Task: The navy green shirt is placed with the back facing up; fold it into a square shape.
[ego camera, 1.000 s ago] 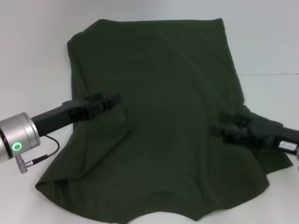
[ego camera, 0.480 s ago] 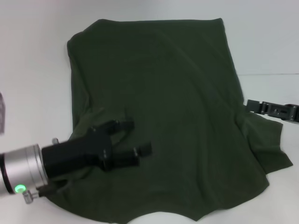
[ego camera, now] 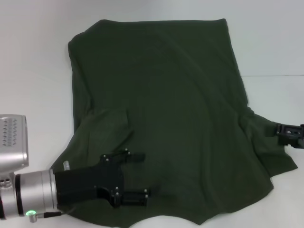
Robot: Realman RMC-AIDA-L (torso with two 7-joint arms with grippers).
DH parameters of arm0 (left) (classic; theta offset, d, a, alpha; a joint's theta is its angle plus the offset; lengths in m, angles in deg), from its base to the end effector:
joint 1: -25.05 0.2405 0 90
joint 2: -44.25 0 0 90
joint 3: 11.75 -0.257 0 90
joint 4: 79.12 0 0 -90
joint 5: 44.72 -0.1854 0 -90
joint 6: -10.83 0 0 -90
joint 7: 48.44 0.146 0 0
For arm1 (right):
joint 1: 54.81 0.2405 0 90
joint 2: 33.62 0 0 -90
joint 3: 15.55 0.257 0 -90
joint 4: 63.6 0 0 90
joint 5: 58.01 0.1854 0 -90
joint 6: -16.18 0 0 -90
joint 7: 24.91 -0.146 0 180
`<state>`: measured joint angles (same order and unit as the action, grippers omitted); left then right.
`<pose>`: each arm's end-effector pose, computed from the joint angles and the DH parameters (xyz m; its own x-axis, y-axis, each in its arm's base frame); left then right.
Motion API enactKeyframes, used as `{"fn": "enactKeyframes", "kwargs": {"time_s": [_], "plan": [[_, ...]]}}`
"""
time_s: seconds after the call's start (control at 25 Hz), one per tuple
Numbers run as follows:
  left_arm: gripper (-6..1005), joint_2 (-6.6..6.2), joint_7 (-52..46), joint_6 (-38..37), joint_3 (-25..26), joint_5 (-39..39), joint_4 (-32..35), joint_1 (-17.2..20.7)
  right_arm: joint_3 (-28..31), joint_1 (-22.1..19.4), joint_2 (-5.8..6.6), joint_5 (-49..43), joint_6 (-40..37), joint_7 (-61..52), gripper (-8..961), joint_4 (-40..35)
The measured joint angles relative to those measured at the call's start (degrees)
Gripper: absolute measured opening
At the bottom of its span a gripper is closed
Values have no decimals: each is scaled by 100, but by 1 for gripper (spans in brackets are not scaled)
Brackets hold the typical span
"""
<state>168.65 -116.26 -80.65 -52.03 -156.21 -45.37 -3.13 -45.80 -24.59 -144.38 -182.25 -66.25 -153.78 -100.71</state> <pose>-0.2299 0.2821 -0.0437 0.7650 0.2497 0.5936 0.3715 -0.9241 -0.0900 0.3094 0.3339 0.0651 0.1432 -0.8259 -0.5453 -0.9811 -0.1908 0.0314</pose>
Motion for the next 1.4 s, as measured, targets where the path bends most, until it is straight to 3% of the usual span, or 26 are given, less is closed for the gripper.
{"fn": "enactKeyframes", "kwargs": {"time_s": [0.36,0.68,0.92,1.4], "plan": [[962,5,102,46,-96,-222,-70,-42,31,-126,24,-225,375,-163,866,-7],[960,-5,111,101,-194,-241,-70,-118,-14,-103,-52,-393,749,-158,862,53],[959,4,109,357,-355,-251,-103,-154,-24,-73,-187,-527,945,-123,860,77],[959,-4,91,509,-358,-249,-160,-214,-24,6,-252,-517,1123,-54,854,65]]}}
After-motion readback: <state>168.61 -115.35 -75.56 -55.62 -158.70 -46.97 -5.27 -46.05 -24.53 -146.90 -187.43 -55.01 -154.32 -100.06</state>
